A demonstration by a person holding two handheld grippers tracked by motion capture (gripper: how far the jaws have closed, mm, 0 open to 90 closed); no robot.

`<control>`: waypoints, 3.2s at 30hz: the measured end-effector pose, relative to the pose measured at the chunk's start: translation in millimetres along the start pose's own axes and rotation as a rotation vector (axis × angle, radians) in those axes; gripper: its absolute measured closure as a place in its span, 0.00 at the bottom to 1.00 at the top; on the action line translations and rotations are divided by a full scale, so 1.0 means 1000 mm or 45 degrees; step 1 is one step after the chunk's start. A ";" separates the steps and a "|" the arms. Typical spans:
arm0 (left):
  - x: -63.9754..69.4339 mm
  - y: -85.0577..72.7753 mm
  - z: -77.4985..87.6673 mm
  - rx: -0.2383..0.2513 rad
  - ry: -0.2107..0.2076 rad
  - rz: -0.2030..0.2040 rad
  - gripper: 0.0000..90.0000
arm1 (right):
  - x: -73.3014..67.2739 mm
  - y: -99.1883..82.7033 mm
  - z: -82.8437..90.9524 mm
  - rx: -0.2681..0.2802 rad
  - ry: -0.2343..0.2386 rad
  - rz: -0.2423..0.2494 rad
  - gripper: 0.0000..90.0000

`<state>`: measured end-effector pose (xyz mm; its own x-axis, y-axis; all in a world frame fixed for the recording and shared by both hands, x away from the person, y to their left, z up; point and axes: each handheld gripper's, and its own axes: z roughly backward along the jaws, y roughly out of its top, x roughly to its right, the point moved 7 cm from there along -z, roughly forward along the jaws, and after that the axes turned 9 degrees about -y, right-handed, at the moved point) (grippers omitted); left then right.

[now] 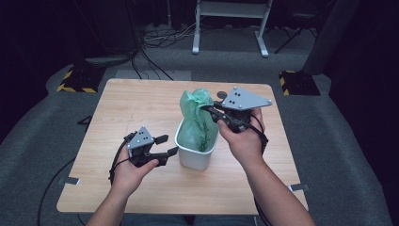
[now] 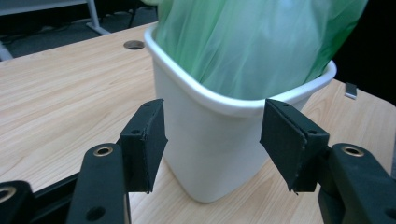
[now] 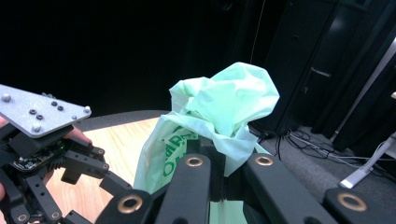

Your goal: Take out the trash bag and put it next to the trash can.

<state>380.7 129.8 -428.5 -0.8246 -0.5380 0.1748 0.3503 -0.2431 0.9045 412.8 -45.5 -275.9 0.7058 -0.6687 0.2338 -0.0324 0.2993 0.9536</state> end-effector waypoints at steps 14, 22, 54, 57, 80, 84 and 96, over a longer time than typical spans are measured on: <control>-0.018 -0.027 0.014 -0.048 0.072 0.031 0.44 | 0.016 0.029 0.028 0.133 -0.068 -0.010 1.00; -0.029 -0.047 0.019 -0.079 0.095 0.080 0.44 | 0.029 0.041 0.050 0.185 -0.112 -0.017 1.00; -0.058 -0.099 0.034 -0.160 0.207 0.163 0.43 | 0.109 -0.049 0.081 -0.099 -0.311 -0.133 1.00; -0.060 -0.104 0.036 -0.183 0.219 0.164 0.43 | 0.112 -0.064 0.077 -0.141 -0.316 -0.151 1.00; -0.063 -0.118 0.043 -0.182 0.215 0.221 0.42 | 0.116 -0.145 0.036 -0.419 -0.308 -0.245 0.74; -0.062 -0.118 0.042 -0.182 0.215 0.222 0.42 | 0.127 -0.144 0.045 -0.420 -0.412 -0.267 0.49; -0.061 -0.117 0.042 -0.186 0.214 0.212 0.42 | 0.140 -0.141 0.097 -0.478 -0.511 -0.292 0.42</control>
<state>371.3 224.6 -528.6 -0.6693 -0.7038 0.2381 0.5451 -0.2474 0.8010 447.8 -247.3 -359.3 0.3402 -0.9278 0.1532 0.3934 0.2884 0.8730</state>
